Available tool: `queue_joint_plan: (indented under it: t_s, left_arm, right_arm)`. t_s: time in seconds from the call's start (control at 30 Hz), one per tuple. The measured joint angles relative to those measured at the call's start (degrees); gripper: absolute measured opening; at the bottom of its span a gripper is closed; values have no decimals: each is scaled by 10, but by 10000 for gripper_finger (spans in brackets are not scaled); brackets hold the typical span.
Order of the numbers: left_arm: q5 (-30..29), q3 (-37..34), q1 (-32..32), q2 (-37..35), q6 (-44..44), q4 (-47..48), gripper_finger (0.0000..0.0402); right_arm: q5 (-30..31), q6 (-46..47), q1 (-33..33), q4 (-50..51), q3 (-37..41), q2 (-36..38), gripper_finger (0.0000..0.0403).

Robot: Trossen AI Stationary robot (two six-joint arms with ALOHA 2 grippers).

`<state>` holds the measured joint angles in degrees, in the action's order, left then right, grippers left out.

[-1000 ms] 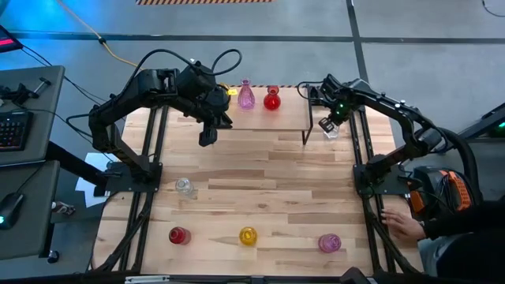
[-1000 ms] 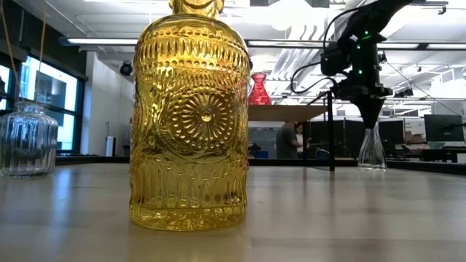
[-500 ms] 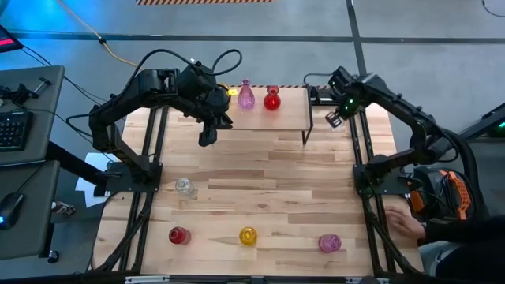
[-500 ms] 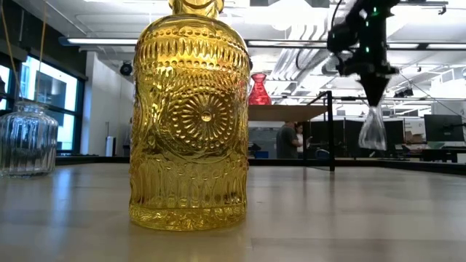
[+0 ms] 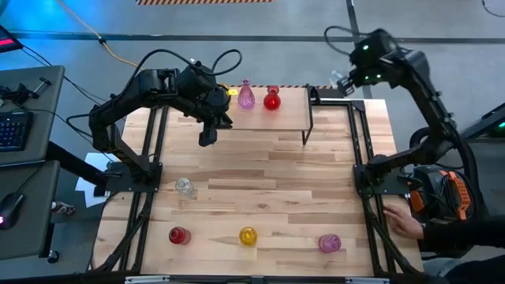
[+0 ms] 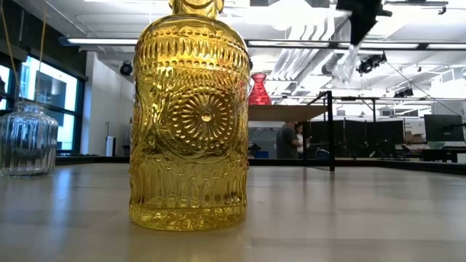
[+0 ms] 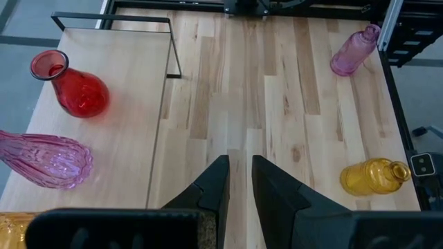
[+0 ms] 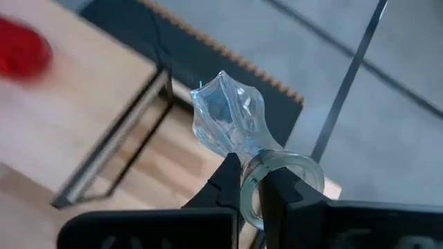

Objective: Sort vases onto shelf
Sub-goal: Put the right transparent vase on the shelf

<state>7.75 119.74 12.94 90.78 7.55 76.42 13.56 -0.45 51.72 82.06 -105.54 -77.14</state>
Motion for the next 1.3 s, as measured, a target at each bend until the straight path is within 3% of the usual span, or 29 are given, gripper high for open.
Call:
queue_joint_plan:
  t_s: [0.17,0.4,0.73,1.13,1.3]
  left_arm:
    - [0,0,0,0,0,0,55]
    - [0,0,0,0,0,0,55]
    - [0,0,0,0,0,0,55]
    - [0,0,0,0,-10,0,55]
    - [0,0,0,0,-10,0,55]
  right_arm:
    - [-1,0,0,-11,-62,0,3]
    - [-5,-1,-36,-34,-84,-17,3]
    - [-4,-39,-104,-20,-117,-112,3]
    - [-6,-98,-144,77,-252,-258,3]
    - [-56,-101,-144,79,-272,-276,3]
